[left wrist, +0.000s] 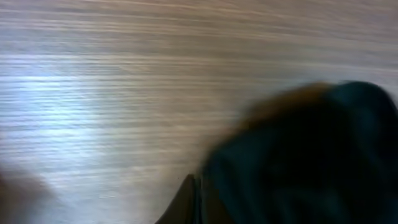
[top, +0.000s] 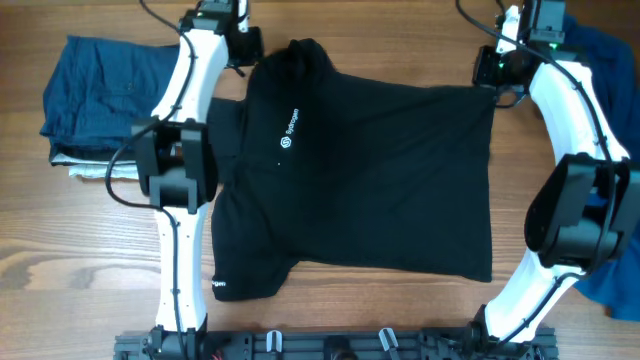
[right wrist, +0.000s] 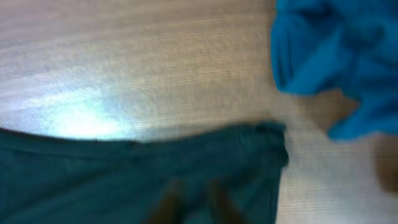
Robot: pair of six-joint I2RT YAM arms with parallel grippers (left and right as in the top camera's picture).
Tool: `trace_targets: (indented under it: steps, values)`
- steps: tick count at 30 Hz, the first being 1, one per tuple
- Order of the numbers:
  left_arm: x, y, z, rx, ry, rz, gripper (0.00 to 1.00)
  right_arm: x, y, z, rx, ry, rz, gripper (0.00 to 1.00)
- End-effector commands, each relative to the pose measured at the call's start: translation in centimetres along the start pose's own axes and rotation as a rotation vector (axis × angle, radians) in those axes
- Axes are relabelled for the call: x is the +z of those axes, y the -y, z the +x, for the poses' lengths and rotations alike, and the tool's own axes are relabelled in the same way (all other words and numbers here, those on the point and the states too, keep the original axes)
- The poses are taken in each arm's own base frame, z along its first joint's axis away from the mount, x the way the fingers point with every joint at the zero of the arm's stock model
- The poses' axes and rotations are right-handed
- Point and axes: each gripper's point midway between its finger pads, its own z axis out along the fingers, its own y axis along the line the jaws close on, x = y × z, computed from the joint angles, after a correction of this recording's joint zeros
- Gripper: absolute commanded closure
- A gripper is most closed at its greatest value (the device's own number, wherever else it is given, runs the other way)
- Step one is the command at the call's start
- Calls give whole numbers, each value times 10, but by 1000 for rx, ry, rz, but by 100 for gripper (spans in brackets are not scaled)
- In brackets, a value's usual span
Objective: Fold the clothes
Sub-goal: 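Hold both shoulders and pull the black polo taut upward with both grippers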
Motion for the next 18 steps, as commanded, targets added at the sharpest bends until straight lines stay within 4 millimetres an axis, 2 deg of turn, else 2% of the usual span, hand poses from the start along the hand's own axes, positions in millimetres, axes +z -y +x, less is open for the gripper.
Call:
trace_targets:
  steps: [1,6,11,16,18]
  values:
    - [-4,29,19,51,-62,16,96,4,11,10,50,-39,49,96]
    - [18,16,40,61,-124,-68,96,7,12,17,43,-54,52,94]
    - [41,8,46,53,-133,-75,96,13,16,19,36,-51,66,95]
    - [67,-1,49,4,-115,-87,96,39,21,36,39,-106,78,95]
    - [75,-14,50,-15,-111,-127,96,50,26,44,41,-135,100,95]
